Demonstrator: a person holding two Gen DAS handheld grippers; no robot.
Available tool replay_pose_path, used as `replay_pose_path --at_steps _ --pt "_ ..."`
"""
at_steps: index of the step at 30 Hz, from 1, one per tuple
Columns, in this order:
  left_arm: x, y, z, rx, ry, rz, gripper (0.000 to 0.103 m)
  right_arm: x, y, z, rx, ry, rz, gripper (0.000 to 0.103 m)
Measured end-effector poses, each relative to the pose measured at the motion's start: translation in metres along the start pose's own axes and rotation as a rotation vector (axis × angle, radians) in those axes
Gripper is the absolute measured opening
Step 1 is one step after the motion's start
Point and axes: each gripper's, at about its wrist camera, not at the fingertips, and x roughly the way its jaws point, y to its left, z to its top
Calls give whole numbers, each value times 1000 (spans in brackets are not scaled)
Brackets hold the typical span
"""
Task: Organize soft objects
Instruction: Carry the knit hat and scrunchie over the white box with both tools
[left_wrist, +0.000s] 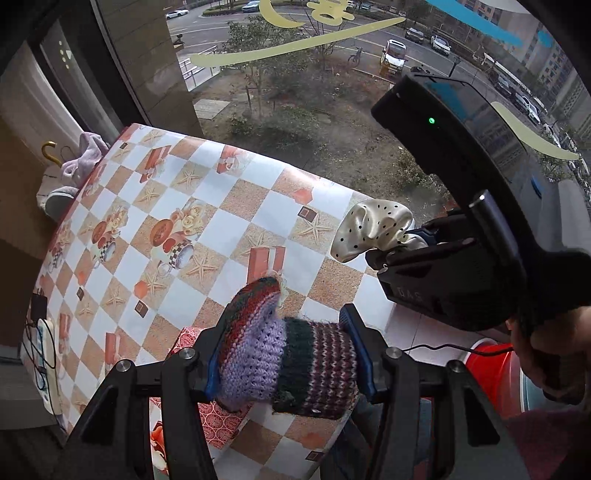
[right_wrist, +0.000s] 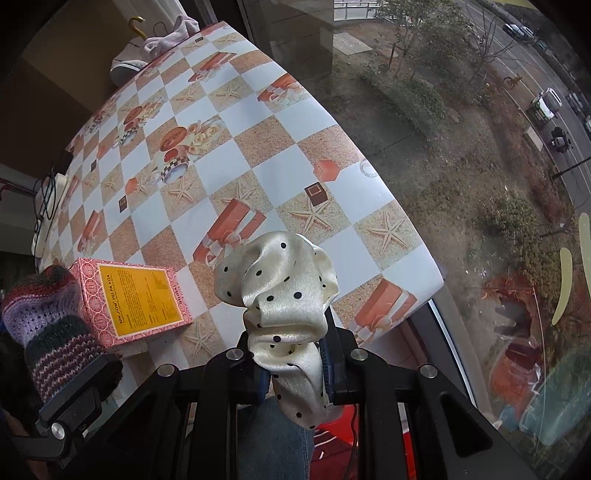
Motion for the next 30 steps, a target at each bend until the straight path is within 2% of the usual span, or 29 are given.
replay_pose_path --at_steps 5,9,17,23,30 --pt "-14 2 -34 13 0 -4 59 2 18 -20 -48 29 3 23" --pt "-20 20 -64 -40 14 18 59 8 45 -39 -132 66 23 23" --pt "-35 73 -122 -266 25 82 59 22 102 -74 -316 143 55 23" --pt "-46 112 -161 -439 17 152 59 19 138 -86 -465 160 75 23" --pt "-61 152 -213 -644 8 229 59 10 190 -109 -695 151 68 23"
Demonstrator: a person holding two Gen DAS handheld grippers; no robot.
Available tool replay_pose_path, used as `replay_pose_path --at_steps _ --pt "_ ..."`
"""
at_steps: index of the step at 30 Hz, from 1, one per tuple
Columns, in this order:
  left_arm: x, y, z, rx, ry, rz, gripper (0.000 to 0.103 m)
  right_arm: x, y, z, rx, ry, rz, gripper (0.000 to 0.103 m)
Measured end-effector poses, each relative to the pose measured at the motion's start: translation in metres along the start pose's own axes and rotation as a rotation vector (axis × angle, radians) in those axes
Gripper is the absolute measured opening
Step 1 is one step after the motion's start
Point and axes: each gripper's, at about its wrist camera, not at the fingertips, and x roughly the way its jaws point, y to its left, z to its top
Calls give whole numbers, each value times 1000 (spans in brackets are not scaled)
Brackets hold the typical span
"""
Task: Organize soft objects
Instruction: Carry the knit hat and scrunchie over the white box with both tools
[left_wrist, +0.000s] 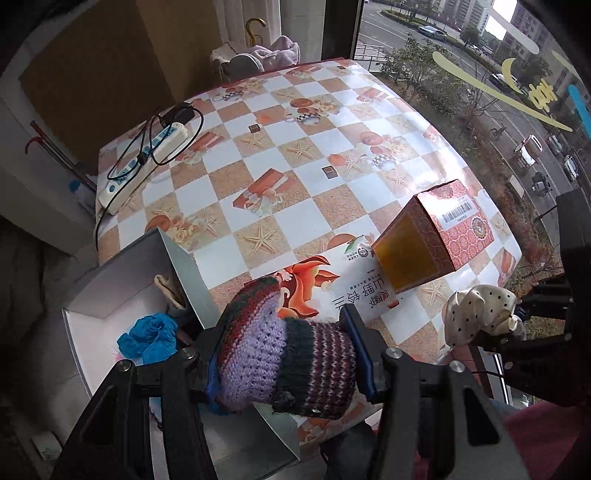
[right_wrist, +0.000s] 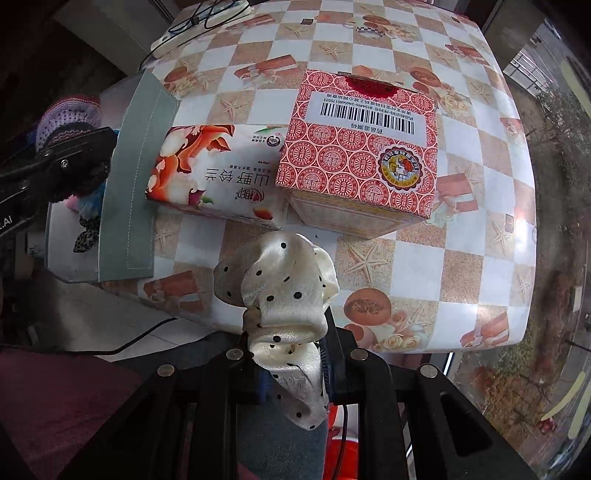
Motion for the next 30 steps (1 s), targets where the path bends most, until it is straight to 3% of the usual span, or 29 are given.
replay_pose_path --at_steps 8,15,30 --pt "-7 62 -33 -213 -6 88 59 -13 57 28 -187 -25 7 23" --pt "-10 105 -69 -424 22 108 60 -18 106 55 -313 -33 33 23" --pt "-9 138 -128 -616 87 180 60 -11 197 76 -537 -28 46 23"
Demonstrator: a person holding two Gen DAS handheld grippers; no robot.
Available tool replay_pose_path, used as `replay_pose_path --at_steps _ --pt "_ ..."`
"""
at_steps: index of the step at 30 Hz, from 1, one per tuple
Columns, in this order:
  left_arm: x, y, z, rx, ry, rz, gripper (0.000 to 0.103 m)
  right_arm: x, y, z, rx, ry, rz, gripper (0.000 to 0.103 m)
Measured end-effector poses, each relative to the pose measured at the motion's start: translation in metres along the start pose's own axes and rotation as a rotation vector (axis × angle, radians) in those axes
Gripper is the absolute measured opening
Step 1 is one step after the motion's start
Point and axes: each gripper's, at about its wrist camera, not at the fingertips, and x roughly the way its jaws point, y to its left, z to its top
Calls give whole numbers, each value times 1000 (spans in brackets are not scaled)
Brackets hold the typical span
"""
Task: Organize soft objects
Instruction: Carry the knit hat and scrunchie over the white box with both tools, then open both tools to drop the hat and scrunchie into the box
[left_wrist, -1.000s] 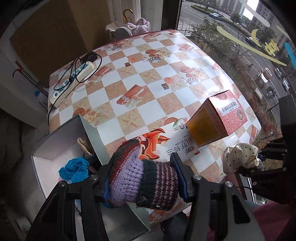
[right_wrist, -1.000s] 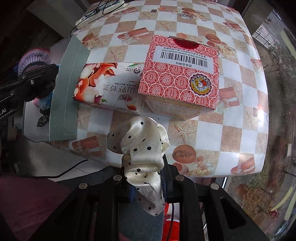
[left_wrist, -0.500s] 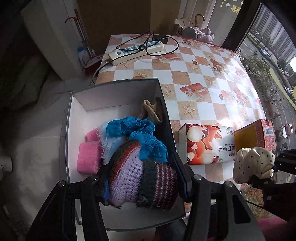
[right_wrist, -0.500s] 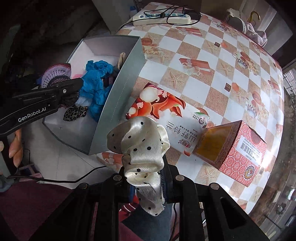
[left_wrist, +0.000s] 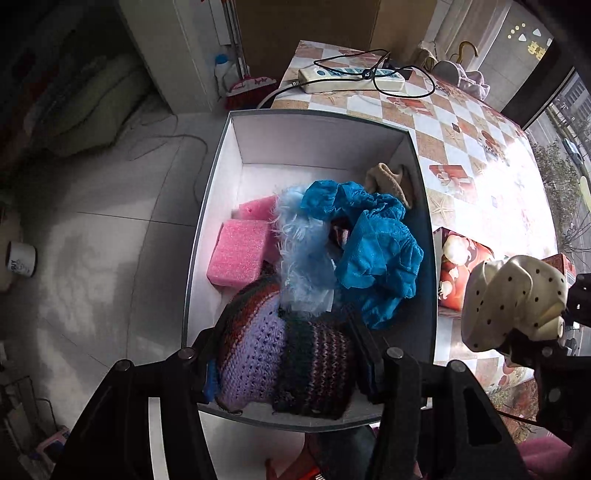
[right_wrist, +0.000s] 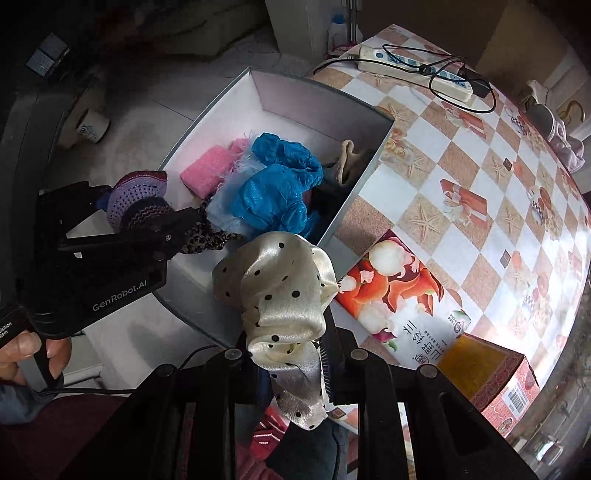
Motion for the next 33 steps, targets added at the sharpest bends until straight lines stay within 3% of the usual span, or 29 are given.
replay_pose_path --at_steps 20,26,30,31,33 --pt "13 9 -8 -49 50 13 62 4 10 24 3 9 26 23" --pt "12 12 -8 -56 51 14 67 5 14 31 2 0 29 23" --pt "22 17 -8 -85 124 -7 78 5 17 36 0 3 33 24" --pt "26 18 -8 -97 150 -18 78 6 17 37 0 7 32 29" --pt "30 19 -9 -111 170 -49 80 6 17 39 6 8 22 60"
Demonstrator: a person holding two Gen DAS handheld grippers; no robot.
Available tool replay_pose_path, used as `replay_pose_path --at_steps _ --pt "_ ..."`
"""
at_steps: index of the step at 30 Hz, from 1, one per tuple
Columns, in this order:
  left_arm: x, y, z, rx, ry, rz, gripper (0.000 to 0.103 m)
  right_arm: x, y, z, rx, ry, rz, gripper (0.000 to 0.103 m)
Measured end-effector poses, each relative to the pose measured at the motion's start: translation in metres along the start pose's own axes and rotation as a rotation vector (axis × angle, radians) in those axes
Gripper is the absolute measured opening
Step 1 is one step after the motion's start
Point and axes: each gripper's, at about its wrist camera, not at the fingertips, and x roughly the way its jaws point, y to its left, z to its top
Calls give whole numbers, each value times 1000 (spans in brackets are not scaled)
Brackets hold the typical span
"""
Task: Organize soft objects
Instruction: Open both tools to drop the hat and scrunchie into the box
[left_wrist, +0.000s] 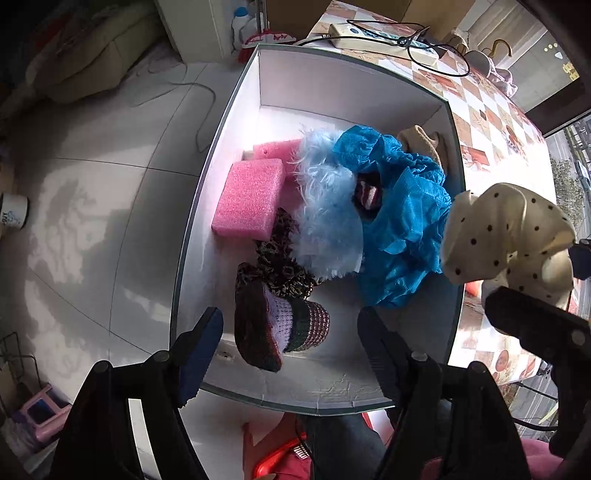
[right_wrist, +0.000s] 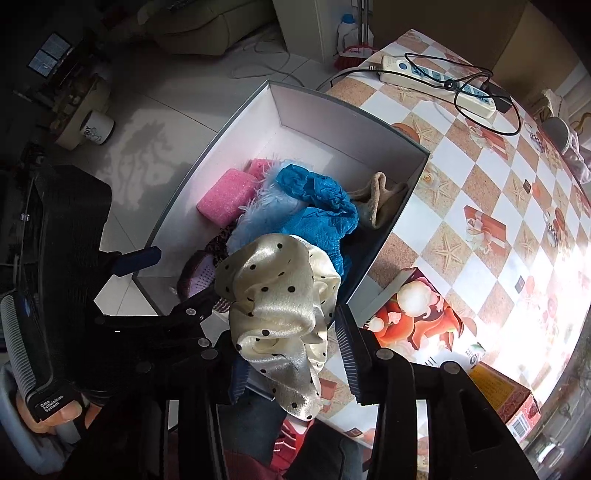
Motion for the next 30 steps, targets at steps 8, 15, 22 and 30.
replay_pose_path --at_steps 8,15,22,30 --pt "-11 7 4 -55 -98 -32 103 -1 -10 5 65 1 11 103" --pt "-14 5 12 -38 -118 -20 103 -9 -18 6 99 -38 -15 103" --pt "-12 7 15 -32 -99 -9 103 -9 -17 9 96 -39 -20 103" --pt "-12 9 16 -33 -97 7 103 -5 -17 10 101 -30 -14 103"
